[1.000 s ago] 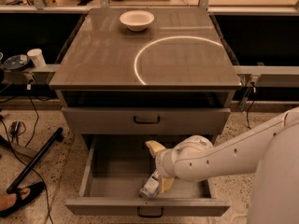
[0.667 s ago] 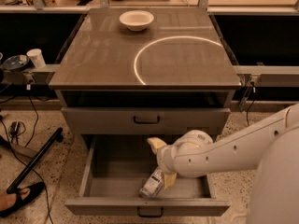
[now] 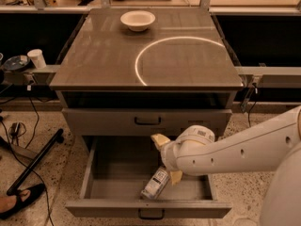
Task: Pick blue plastic bottle from middle drawer and place on counter
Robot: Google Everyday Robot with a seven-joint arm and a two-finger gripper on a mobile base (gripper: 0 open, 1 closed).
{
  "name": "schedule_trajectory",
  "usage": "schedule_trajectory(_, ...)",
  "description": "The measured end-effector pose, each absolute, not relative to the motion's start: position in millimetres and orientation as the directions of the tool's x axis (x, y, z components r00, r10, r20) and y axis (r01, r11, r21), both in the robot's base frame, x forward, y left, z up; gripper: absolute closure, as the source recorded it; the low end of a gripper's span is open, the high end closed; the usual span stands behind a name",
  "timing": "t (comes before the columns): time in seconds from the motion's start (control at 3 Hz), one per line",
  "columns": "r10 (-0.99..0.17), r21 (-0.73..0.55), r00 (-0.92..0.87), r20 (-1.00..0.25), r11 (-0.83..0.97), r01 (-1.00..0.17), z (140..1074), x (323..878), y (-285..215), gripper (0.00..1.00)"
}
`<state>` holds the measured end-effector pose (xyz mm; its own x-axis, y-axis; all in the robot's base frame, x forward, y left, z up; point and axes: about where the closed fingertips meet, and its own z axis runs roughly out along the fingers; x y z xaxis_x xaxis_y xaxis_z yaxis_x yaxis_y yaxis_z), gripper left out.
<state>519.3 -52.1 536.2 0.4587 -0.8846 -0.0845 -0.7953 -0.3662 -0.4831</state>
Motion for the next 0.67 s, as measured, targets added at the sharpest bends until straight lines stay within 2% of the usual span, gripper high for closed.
schedule_trajectory(0.33,-0.902,-0.497,0.426,-0.063,-0.342,-0.798,530.5,519.9,-78.7,0.0)
schedule_trajectory(0.67,-0.902,-0.497,0.427,-0.063,-0.342,-0.797,530.6,519.9,-78.7,0.0)
